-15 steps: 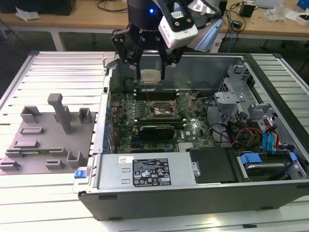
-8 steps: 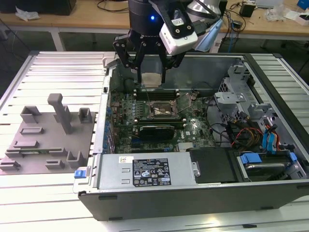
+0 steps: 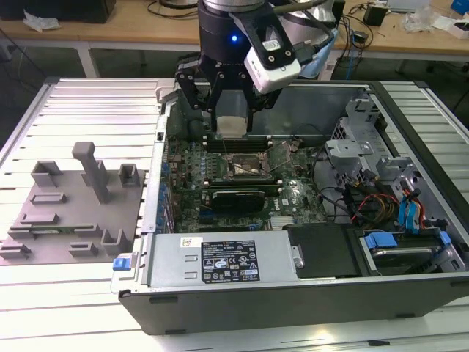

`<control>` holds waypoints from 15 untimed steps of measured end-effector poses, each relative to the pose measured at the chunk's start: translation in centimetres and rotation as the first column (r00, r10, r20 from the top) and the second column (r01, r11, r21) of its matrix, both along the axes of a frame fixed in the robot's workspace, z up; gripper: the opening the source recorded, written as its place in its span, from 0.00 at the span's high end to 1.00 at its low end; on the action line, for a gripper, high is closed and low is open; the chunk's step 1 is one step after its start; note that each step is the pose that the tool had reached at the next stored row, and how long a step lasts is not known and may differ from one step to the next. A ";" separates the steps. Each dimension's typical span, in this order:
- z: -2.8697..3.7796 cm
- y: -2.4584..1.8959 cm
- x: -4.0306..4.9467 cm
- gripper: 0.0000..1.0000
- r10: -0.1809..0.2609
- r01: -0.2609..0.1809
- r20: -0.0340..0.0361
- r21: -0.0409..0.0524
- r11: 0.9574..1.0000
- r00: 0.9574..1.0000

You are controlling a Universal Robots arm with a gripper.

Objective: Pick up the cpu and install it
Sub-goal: 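Pick up the cpu and move it towards the insertion slot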

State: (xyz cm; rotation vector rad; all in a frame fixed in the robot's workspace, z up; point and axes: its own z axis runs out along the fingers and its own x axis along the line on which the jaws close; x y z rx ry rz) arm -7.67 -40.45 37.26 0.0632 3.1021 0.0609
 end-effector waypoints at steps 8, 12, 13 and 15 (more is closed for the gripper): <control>-1.78 0.71 1.15 0.45 0.000 0.000 -0.001 0.000 1.000 1.000; -2.47 1.44 1.23 0.45 0.003 -0.003 -0.001 0.000 1.000 1.000; -2.71 1.67 1.24 0.45 0.005 -0.005 -0.001 0.000 1.000 1.000; -2.95 1.97 1.25 0.45 0.006 -0.006 -0.001 0.000 1.000 1.000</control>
